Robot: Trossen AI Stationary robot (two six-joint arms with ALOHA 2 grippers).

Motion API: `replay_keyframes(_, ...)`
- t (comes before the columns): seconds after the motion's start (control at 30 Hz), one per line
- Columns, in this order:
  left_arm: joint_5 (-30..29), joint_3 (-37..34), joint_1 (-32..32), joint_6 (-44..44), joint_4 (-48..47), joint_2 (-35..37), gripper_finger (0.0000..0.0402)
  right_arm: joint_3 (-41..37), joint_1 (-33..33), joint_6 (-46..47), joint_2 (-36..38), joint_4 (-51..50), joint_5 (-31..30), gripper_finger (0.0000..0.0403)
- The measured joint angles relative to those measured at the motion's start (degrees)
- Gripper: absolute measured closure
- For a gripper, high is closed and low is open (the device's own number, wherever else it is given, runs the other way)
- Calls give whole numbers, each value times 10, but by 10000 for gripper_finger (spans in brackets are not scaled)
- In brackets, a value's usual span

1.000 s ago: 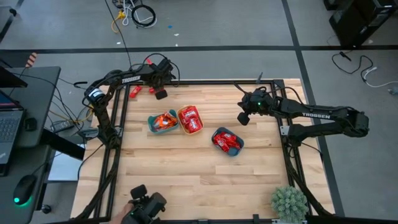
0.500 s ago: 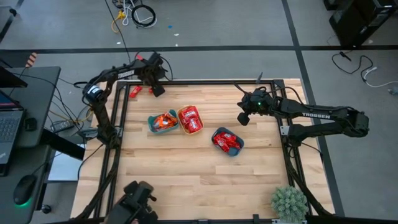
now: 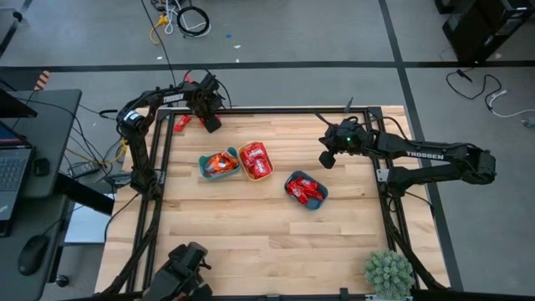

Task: Sort candy
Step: Put the dark red candy into the blue bin

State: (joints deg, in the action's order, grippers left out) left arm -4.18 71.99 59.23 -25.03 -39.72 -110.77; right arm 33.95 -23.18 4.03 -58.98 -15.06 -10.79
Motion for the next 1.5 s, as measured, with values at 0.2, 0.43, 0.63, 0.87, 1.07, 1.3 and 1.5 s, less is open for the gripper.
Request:
replay_keyframes(0.2, -5, 1, -15, -4, -8, 2, 368, 0, 0, -2, 0, 0, 0, 403)
replay_keyframes(0.43, 67, 57, -47, -3, -63, 20, 381, 0, -2, -25, 11, -12, -27, 403)
replay_keyframes(0.63, 82, 107, -130, -4, -63, 62, 382, 0, -7, -1, 16, -29, -29, 403)
replay_keyframes(0.87, 80, 145, -294, -20, -14, 72, 382, -11, -9, 32, 6, -26, -29, 403)
replay_keyframes(1.07, 106, 140, -407, -33, 93, 72, 382, -44, -9, 52, 6, -7, -32, 403)
replay_keyframes(1.3, 161, 140, -481, -30, 223, 63, 382, -53, -9, 62, 6, 6, -33, 403)
replay_keyframes(1.5, 162, 140, -509, -31, 288, 20, 382, -53, -10, 54, 6, 23, -33, 403)
